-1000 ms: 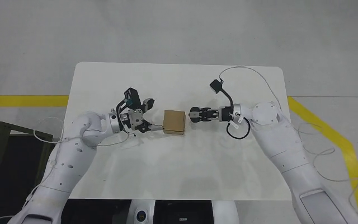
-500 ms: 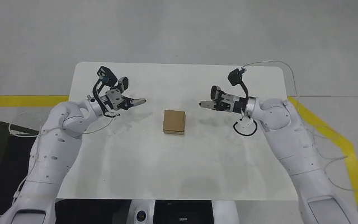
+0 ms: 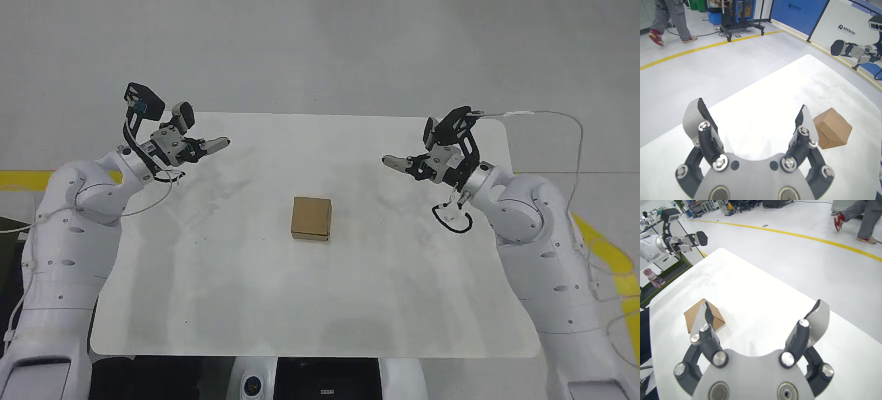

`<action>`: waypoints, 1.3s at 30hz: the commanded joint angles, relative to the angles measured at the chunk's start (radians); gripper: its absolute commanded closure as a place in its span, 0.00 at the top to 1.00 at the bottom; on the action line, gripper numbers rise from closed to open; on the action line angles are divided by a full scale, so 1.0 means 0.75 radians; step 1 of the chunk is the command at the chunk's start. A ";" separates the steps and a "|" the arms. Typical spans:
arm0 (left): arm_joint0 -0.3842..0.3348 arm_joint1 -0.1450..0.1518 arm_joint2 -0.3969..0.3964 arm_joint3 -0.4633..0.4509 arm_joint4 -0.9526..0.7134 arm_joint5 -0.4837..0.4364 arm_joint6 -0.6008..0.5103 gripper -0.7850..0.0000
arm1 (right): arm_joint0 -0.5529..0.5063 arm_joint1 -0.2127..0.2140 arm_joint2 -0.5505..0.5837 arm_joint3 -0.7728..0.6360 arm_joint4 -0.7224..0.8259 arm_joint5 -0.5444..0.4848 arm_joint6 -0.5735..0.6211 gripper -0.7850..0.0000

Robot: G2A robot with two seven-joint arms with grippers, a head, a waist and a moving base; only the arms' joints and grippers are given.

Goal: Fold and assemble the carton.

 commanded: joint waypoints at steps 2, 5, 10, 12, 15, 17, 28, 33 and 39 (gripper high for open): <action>-0.001 0.005 -0.018 -0.015 0.004 -0.003 0.010 1.00 | -0.023 0.005 0.023 -0.042 -0.052 0.040 -0.021 1.00; -0.003 0.010 -0.041 -0.026 0.010 0.009 0.035 1.00 | -0.046 0.011 0.049 -0.074 -0.091 0.075 -0.037 1.00; 0.000 0.011 -0.051 -0.029 0.008 0.020 0.058 1.00 | -0.057 0.014 0.059 -0.085 -0.102 0.084 -0.039 1.00; 0.000 0.011 -0.051 -0.029 0.007 0.020 0.058 1.00 | -0.057 0.014 0.059 -0.085 -0.101 0.083 -0.039 1.00; 0.000 0.011 -0.051 -0.029 0.007 0.019 0.057 1.00 | -0.057 0.013 0.059 -0.085 -0.100 0.083 -0.038 1.00; 0.000 0.011 -0.051 -0.029 0.007 0.019 0.057 1.00 | -0.057 0.013 0.059 -0.085 -0.100 0.083 -0.038 1.00; 0.000 0.011 -0.051 -0.029 0.007 0.019 0.057 1.00 | -0.057 0.013 0.059 -0.085 -0.100 0.083 -0.038 1.00; 0.000 0.011 -0.051 -0.029 0.007 0.019 0.057 1.00 | -0.057 0.013 0.059 -0.085 -0.100 0.083 -0.038 1.00; 0.000 0.011 -0.051 -0.029 0.007 0.019 0.057 1.00 | -0.057 0.013 0.059 -0.085 -0.100 0.083 -0.038 1.00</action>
